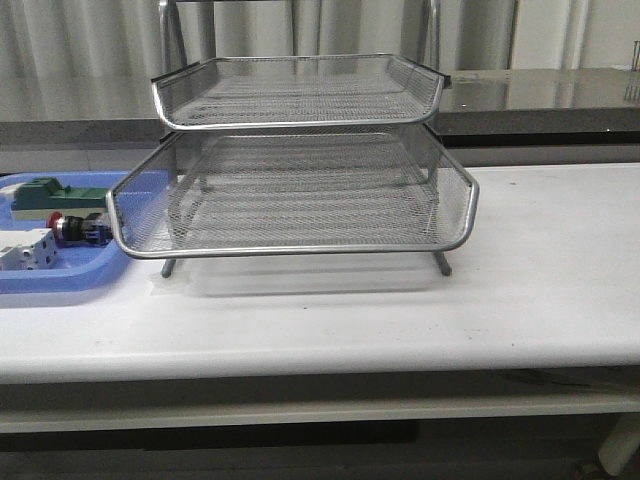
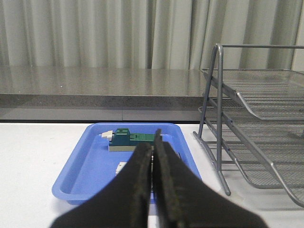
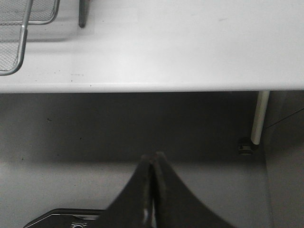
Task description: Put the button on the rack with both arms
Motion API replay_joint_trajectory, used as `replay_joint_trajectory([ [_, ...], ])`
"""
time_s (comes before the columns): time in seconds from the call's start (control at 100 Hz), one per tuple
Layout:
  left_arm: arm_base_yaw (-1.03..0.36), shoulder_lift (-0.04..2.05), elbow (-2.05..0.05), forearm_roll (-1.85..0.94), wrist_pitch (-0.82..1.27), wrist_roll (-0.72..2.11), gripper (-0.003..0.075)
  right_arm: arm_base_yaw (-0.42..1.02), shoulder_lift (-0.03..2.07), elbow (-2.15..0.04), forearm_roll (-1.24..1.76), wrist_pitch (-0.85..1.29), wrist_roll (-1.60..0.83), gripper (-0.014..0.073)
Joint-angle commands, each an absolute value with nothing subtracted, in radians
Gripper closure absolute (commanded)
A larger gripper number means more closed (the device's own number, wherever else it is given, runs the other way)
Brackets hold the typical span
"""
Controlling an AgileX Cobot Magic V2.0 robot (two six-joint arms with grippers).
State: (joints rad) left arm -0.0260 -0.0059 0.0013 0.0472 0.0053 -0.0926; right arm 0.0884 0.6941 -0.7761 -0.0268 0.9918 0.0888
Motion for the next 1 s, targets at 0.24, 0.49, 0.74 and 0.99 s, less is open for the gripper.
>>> replay_joint_trajectory([
  [0.24, -0.024, -0.032, 0.007, 0.000, -0.103, -0.101, 0.0716, 0.080, 0.691, -0.811, -0.028, 0.942, 0.085, 0.0662],
  [0.49, -0.024, 0.124, -0.210, -0.021, 0.154, -0.101, 0.0716, 0.080, 0.691, -0.811, -0.028, 0.942, 0.085, 0.0662],
  [0.74, -0.024, 0.443, -0.517, -0.016, 0.415, -0.097, 0.0716, 0.080, 0.691, -0.811, -0.028, 0.942, 0.085, 0.0662],
  [0.99, -0.024, 0.753, -0.761, 0.071, 0.601, -0.091, 0.0716, 0.080, 0.691, -0.811, -0.028, 0.942, 0.085, 0.0662],
])
